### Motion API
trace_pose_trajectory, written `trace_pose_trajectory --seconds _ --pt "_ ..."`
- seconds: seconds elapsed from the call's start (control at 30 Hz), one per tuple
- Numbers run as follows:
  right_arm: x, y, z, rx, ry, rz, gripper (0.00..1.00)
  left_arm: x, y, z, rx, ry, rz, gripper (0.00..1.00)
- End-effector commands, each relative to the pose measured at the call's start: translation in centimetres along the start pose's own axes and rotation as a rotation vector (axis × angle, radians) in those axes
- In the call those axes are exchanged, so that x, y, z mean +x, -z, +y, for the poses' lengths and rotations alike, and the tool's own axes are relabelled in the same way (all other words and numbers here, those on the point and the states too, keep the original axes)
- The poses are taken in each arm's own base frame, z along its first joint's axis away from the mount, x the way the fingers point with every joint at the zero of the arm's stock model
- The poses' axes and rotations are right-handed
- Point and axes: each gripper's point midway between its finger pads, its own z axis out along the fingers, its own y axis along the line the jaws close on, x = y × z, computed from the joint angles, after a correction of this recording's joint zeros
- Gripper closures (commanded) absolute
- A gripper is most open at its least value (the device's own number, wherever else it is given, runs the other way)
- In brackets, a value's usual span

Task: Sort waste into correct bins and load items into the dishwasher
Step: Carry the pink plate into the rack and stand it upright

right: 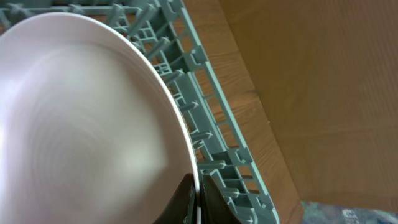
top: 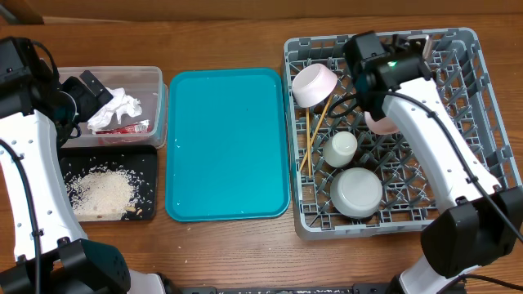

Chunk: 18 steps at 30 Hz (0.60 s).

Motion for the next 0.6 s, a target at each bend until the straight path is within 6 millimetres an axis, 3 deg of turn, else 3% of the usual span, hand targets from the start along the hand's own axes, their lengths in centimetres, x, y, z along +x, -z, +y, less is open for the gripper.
trace_pose_trajectory --seconds 0.0,0.13,0.33,0.57 --pt "-0.2 1.5 1.0 -0.025 0.025 -0.041 0.96 -0.3 0.2 -0.3 0.008 0.019 -0.008 0.00" --pt "-0.5 2.8 2.4 -0.057 0.096 -0.078 0.95 -0.3 0.2 -0.3 0.008 0.018 -0.008 0.00" --pt "-0.4 3.9 4.1 -0.119 0.183 -0.095 0.75 -0.3 0.2 -0.3 0.008 0.019 -0.008 0.00" --pt "0.1 4.6 6.9 -0.285 0.168 -0.060 0.66 -0.3 0.2 -0.3 0.008 0.018 -0.008 0.00"
